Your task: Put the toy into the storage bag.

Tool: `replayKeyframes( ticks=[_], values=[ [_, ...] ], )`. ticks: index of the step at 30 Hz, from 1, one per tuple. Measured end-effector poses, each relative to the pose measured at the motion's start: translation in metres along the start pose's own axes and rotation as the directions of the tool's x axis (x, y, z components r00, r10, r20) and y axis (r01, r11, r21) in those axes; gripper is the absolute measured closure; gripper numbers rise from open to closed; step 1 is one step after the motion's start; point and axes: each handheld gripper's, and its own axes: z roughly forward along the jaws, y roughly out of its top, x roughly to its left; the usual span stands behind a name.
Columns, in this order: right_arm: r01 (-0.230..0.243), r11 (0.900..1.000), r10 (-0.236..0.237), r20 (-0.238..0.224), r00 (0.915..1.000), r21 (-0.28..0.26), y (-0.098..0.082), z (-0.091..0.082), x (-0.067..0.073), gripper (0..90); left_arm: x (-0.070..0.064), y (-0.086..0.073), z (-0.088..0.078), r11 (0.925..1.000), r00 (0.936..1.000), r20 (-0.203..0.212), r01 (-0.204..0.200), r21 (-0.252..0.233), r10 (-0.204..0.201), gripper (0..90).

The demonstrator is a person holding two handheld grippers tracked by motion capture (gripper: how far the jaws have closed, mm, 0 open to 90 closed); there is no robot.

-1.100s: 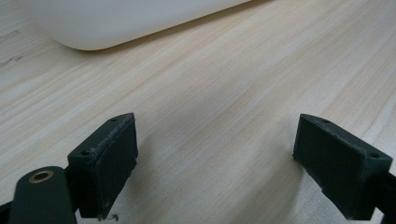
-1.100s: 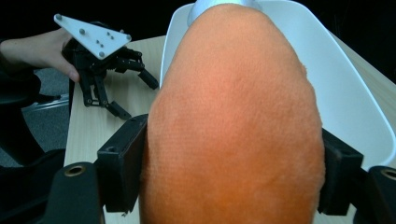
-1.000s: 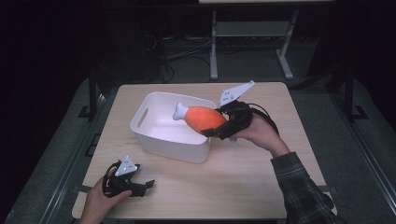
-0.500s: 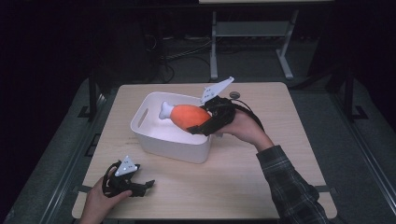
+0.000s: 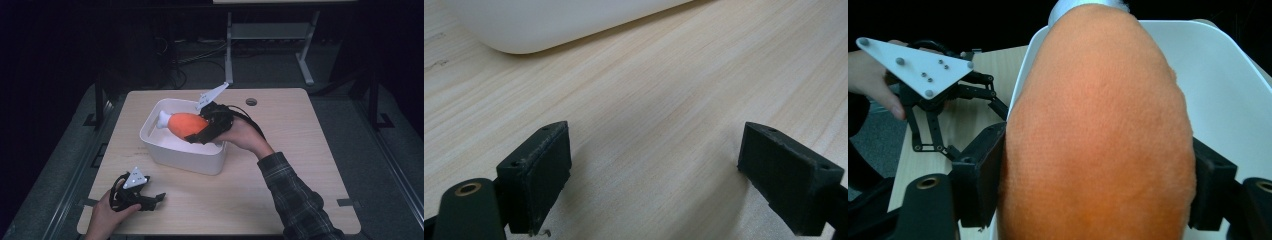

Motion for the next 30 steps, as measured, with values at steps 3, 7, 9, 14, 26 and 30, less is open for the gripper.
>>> replayKeyframes(
  ticks=[3, 7, 9, 14, 26, 30],
  values=[
    [-0.003, 1.000, 0.003, -0.004, 1.0000, 0.007, 0.003, 0.006, 0.000, 24.7, 0.000, 0.000, 0.000, 1.0000, 1.0000, 0.000, -0.002, 0.001, 0.002, 12.9],
    [-0.006, 1.000, 0.006, -0.007, 1.0000, 0.012, 0.005, 0.013, 0.000, 24.7, 0.000, 0.000, 0.000, 1.0000, 1.0000, 0.000, -0.001, 0.001, 0.001, 12.8],
    [-0.007, 1.000, 0.007, -0.009, 0.9999, 0.012, 0.005, 0.017, -0.001, 24.6, 0.000, 0.000, 0.000, 1.0000, 1.0000, 0.000, -0.001, 0.001, 0.001, 12.8],
    [-0.008, 1.000, 0.008, -0.019, 0.9998, 0.026, 0.006, 0.026, 0.000, 24.6, 0.000, 0.000, 0.000, 1.0000, 1.0000, 0.000, -0.002, 0.001, 0.002, 12.8],
    [-0.008, 0.998, 0.010, -0.034, 0.9994, 0.060, 0.006, 0.038, 0.001, 24.0, 0.000, 0.000, 0.000, 1.0000, 1.0000, 0.000, -0.001, 0.001, 0.001, 12.9],
    [-0.009, 0.998, 0.011, -0.039, 0.9992, 0.067, 0.006, 0.039, 0.001, 22.9, 0.000, 0.000, 0.000, 1.0000, 1.0000, 0.000, -0.001, 0.001, 0.001, 12.9]
  ],
)
